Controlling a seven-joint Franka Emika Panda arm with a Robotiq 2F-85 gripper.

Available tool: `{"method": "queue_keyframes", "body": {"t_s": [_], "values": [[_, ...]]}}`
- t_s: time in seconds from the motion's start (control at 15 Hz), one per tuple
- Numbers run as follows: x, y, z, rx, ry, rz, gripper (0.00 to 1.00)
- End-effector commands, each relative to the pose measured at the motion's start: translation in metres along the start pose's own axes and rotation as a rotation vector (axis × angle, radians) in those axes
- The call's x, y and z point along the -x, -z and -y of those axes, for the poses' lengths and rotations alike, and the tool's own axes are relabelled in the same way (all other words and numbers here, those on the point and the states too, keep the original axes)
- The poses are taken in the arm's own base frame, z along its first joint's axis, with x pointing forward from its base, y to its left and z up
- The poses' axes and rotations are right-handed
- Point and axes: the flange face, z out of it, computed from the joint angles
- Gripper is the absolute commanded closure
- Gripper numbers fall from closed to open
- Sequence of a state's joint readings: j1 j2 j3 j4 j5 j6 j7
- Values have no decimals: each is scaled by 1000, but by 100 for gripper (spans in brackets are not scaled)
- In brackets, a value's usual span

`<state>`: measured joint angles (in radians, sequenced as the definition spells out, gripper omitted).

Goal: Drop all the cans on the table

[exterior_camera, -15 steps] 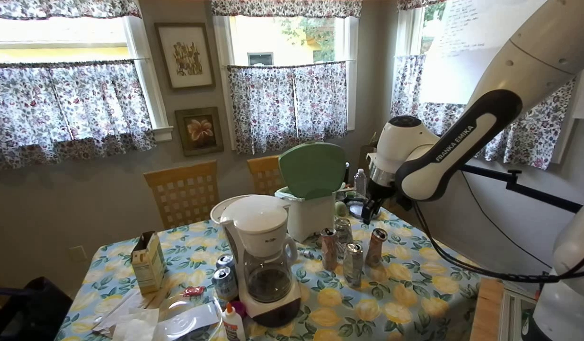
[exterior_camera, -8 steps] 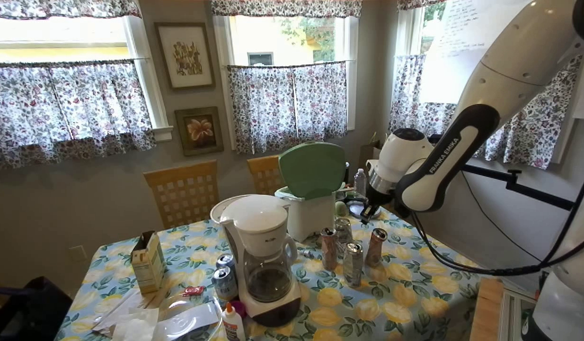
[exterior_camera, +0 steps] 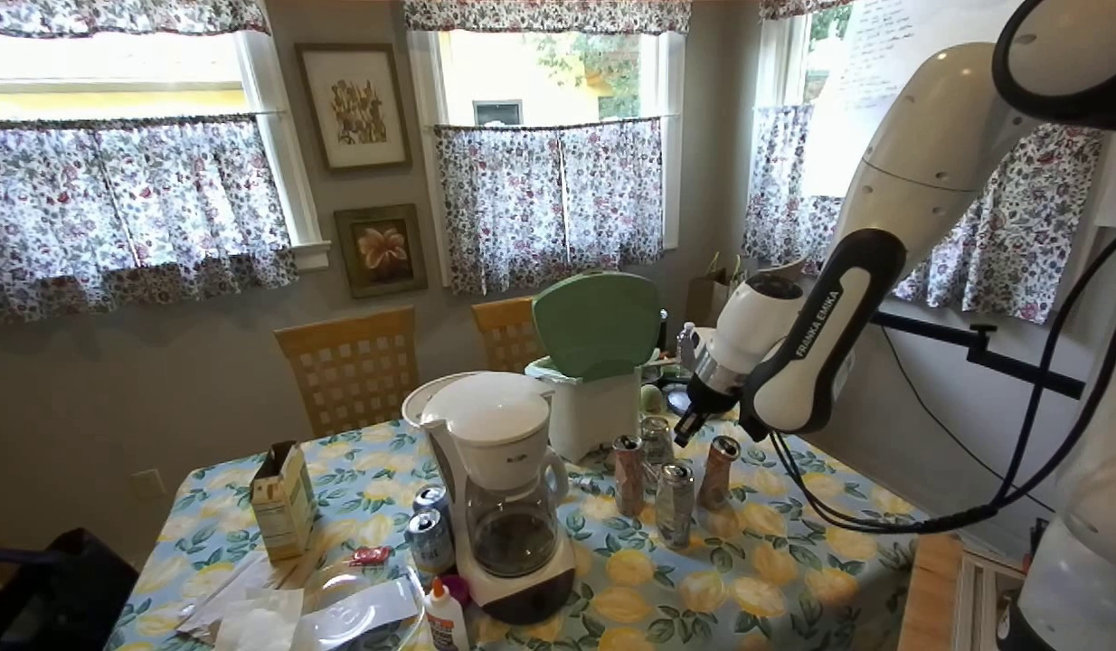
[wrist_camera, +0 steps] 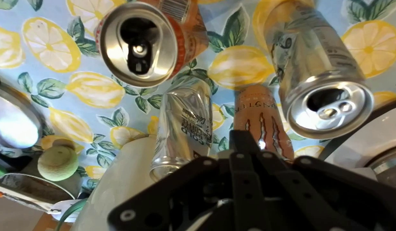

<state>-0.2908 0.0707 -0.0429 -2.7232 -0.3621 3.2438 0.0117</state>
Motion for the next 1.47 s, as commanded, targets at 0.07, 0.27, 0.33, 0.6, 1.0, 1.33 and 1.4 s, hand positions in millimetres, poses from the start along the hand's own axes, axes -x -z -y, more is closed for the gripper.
{"method": "queue_keyframes", "body": {"t_s": [0.07, 0.27, 0.33, 0.6, 1.0, 1.33, 1.4], "values": [[-11, -19, 15, -30, 17, -12, 100], [-14, -31, 35, -66, 23, 7, 100], [-15, -33, 41, -77, 27, 21, 100], [-19, -28, 53, -80, 53, 81, 100], [-24, -5, 59, -49, 51, 200, 100], [-25, 19, 66, -30, 85, 306, 100], [-25, 22, 65, -26, 88, 324, 100]]}}
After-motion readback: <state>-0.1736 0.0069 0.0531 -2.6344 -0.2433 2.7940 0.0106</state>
